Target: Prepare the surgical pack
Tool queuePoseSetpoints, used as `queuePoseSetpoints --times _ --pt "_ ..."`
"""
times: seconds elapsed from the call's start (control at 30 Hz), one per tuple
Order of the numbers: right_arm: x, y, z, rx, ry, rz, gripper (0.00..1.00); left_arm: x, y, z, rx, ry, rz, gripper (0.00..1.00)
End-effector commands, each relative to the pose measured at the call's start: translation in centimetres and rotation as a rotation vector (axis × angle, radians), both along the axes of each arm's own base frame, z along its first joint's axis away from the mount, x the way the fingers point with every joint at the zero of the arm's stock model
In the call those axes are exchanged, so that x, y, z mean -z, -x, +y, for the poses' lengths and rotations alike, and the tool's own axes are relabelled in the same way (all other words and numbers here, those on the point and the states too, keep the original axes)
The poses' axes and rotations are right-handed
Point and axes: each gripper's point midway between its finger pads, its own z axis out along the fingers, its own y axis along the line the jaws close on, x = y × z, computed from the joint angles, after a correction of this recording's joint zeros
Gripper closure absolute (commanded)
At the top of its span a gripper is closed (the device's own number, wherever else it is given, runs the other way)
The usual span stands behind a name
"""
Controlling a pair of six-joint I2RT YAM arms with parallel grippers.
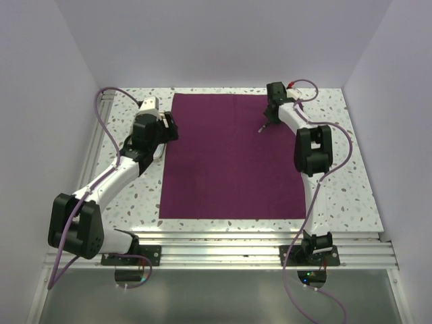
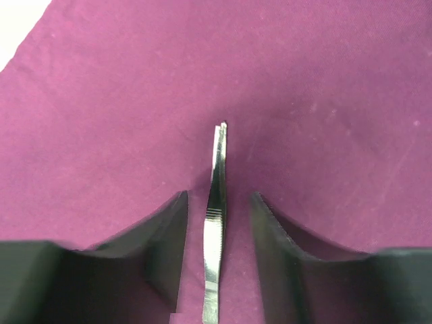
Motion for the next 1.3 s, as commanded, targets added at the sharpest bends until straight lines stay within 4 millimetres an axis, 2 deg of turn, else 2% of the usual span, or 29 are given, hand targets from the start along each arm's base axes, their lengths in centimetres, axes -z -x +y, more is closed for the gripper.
queuePoseSetpoints --times 0.0,0.03,0.07,0.1,0.13,0.17,0.2,0.23,0.27,0.3,0.37,0.4,0.53,0.57,0.6,0.63,0.7,0.73,0.77,0.8,0.83,0.87,0.9,0.97,1.03,1.17,1.27 --pt "-1.6 -1.1 -0.1 0.014 0.0 -0.065 0.63 -1.8 -0.5 0.0 -0.002 0.003 -0.072 0.24" --pt "-1.7 -1.1 0.0 0.011 -0.006 -0.073 0.69 -1.7 -0.5 0.0 0.001 -0.001 -0.071 0.24" --pt "-2.8 -1.2 0.0 0.012 -0.011 -0.099 0.74 -1.6 -0.5 0.0 -0.001 -0.004 -0.069 0.24" --pt "-2.5 -1.0 0.0 0.005 -0.013 -0.106 0.83 -1.4 -0.6 0.1 -0.004 -0.008 -0.062 0.24" --pt "-3.0 -1.0 0.0 0.003 -0.013 -0.117 0.86 -1.3 -0.6 0.2 -0.008 -0.014 -0.06 0.24" --pt "-4.3 -1.0 0.0 0.0 -0.014 -0.141 0.87 -1.3 -0.5 0.2 -0.01 -0.015 -0.057 0.24" --pt "-4.2 -0.7 0.1 -0.006 -0.017 -0.144 0.91 -1.3 -0.6 0.3 -0.011 -0.015 -0.058 0.24" --pt "-4.7 -0.6 0.0 -0.01 -0.017 -0.15 0.93 -1.2 -0.5 0.1 -0.004 -0.013 -0.056 0.24" --pt "-6.0 -0.5 0.2 -0.018 -0.023 -0.172 0.94 -1.3 -0.5 0.0 0.003 -0.009 -0.058 0.24" --pt "-6.1 -0.2 0.4 -0.033 -0.032 -0.179 0.97 -1.3 -0.5 -0.4 0.029 -0.005 -0.06 0.24" --pt "-7.1 0.2 0.6 -0.051 -0.046 -0.203 0.98 -1.6 -0.4 -1.2 0.074 0.002 -0.074 0.24" --pt "-8.5 0.6 0.7 -0.064 -0.05 -0.24 0.99 -1.6 -0.4 -1.8 0.106 0.007 -0.078 0.24" --pt "-11.6 2.1 3.1 -0.194 -0.144 -0.333 1.0 -2.2 0.0 -5.3 0.279 0.011 -0.106 0.24" --pt "-10.6 3.1 3.4 -0.218 -0.155 -0.32 1.0 -2.2 0.2 -6.0 0.305 0.006 -0.106 0.24" --pt "-11.4 3.2 3.8 -0.236 -0.17 -0.351 1.0 -2.0 0.4 -7.2 0.346 0.002 -0.104 0.24" --pt "-13.2 3.7 4.1 -0.256 -0.182 -0.387 1.0 -2.2 0.6 -8.1 0.393 0.003 -0.111 0.24" --pt "-13.2 5.1 5.3 -0.312 -0.21 -0.392 1.0 -1.9 1.0 -9.7 0.459 0.025 -0.108 0.24" --pt "-14.7 5.9 6.3 -0.347 -0.224 -0.422 1.0 -2.0 1.5 -10.8 0.514 0.063 -0.103 0.24" --pt "-15.3 6.5 6.9 -0.377 -0.224 -0.439 1.0 -2.4 1.5 -11.5 0.543 0.086 -0.115 0.24" --pt "-14.8 7.6 7.9 -0.418 -0.24 -0.44 1.0 -2.0 1.7 -12.1 0.571 0.108 -0.103 0.24" --pt "-16.8 8.8 9.3 -0.463 -0.25 -0.489 1.0 -2.1 2.2 -13.1 0.613 0.152 -0.091 0.24" --pt "-15.6 10.1 9.9 -0.498 -0.243 -0.477 1.0 -1.9 2.3 -13.6 0.634 0.173 -0.087 0.24" --pt "-16.5 10.7 10.8 -0.528 -0.25 -0.517 1.0 -2.0 2.7 -14.4 0.666 0.21 -0.077 0.24" --pt "-17.1 13.0 12.3 -0.574 -0.264 -0.55 1.0 -2.0 2.9 -15.2 0.696 0.244 -0.072 0.24" --pt "-18.6 14.5 14.4 -0.647 -0.297 -0.605 1.0 -2.4 3.7 -16.2 0.742 0.299 -0.06 0.24" --pt "-20.1 17.2 15.9 -0.715 -0.339 -0.659 1.0 -2.6 4.5 -17.5 0.803 0.379 -0.042 0.25" --pt "-21.1 18.5 17.0 -0.774 -0.374 -0.696 1.0 -2.6 5.2 -18.5 0.858 0.442 -0.013 0.27"
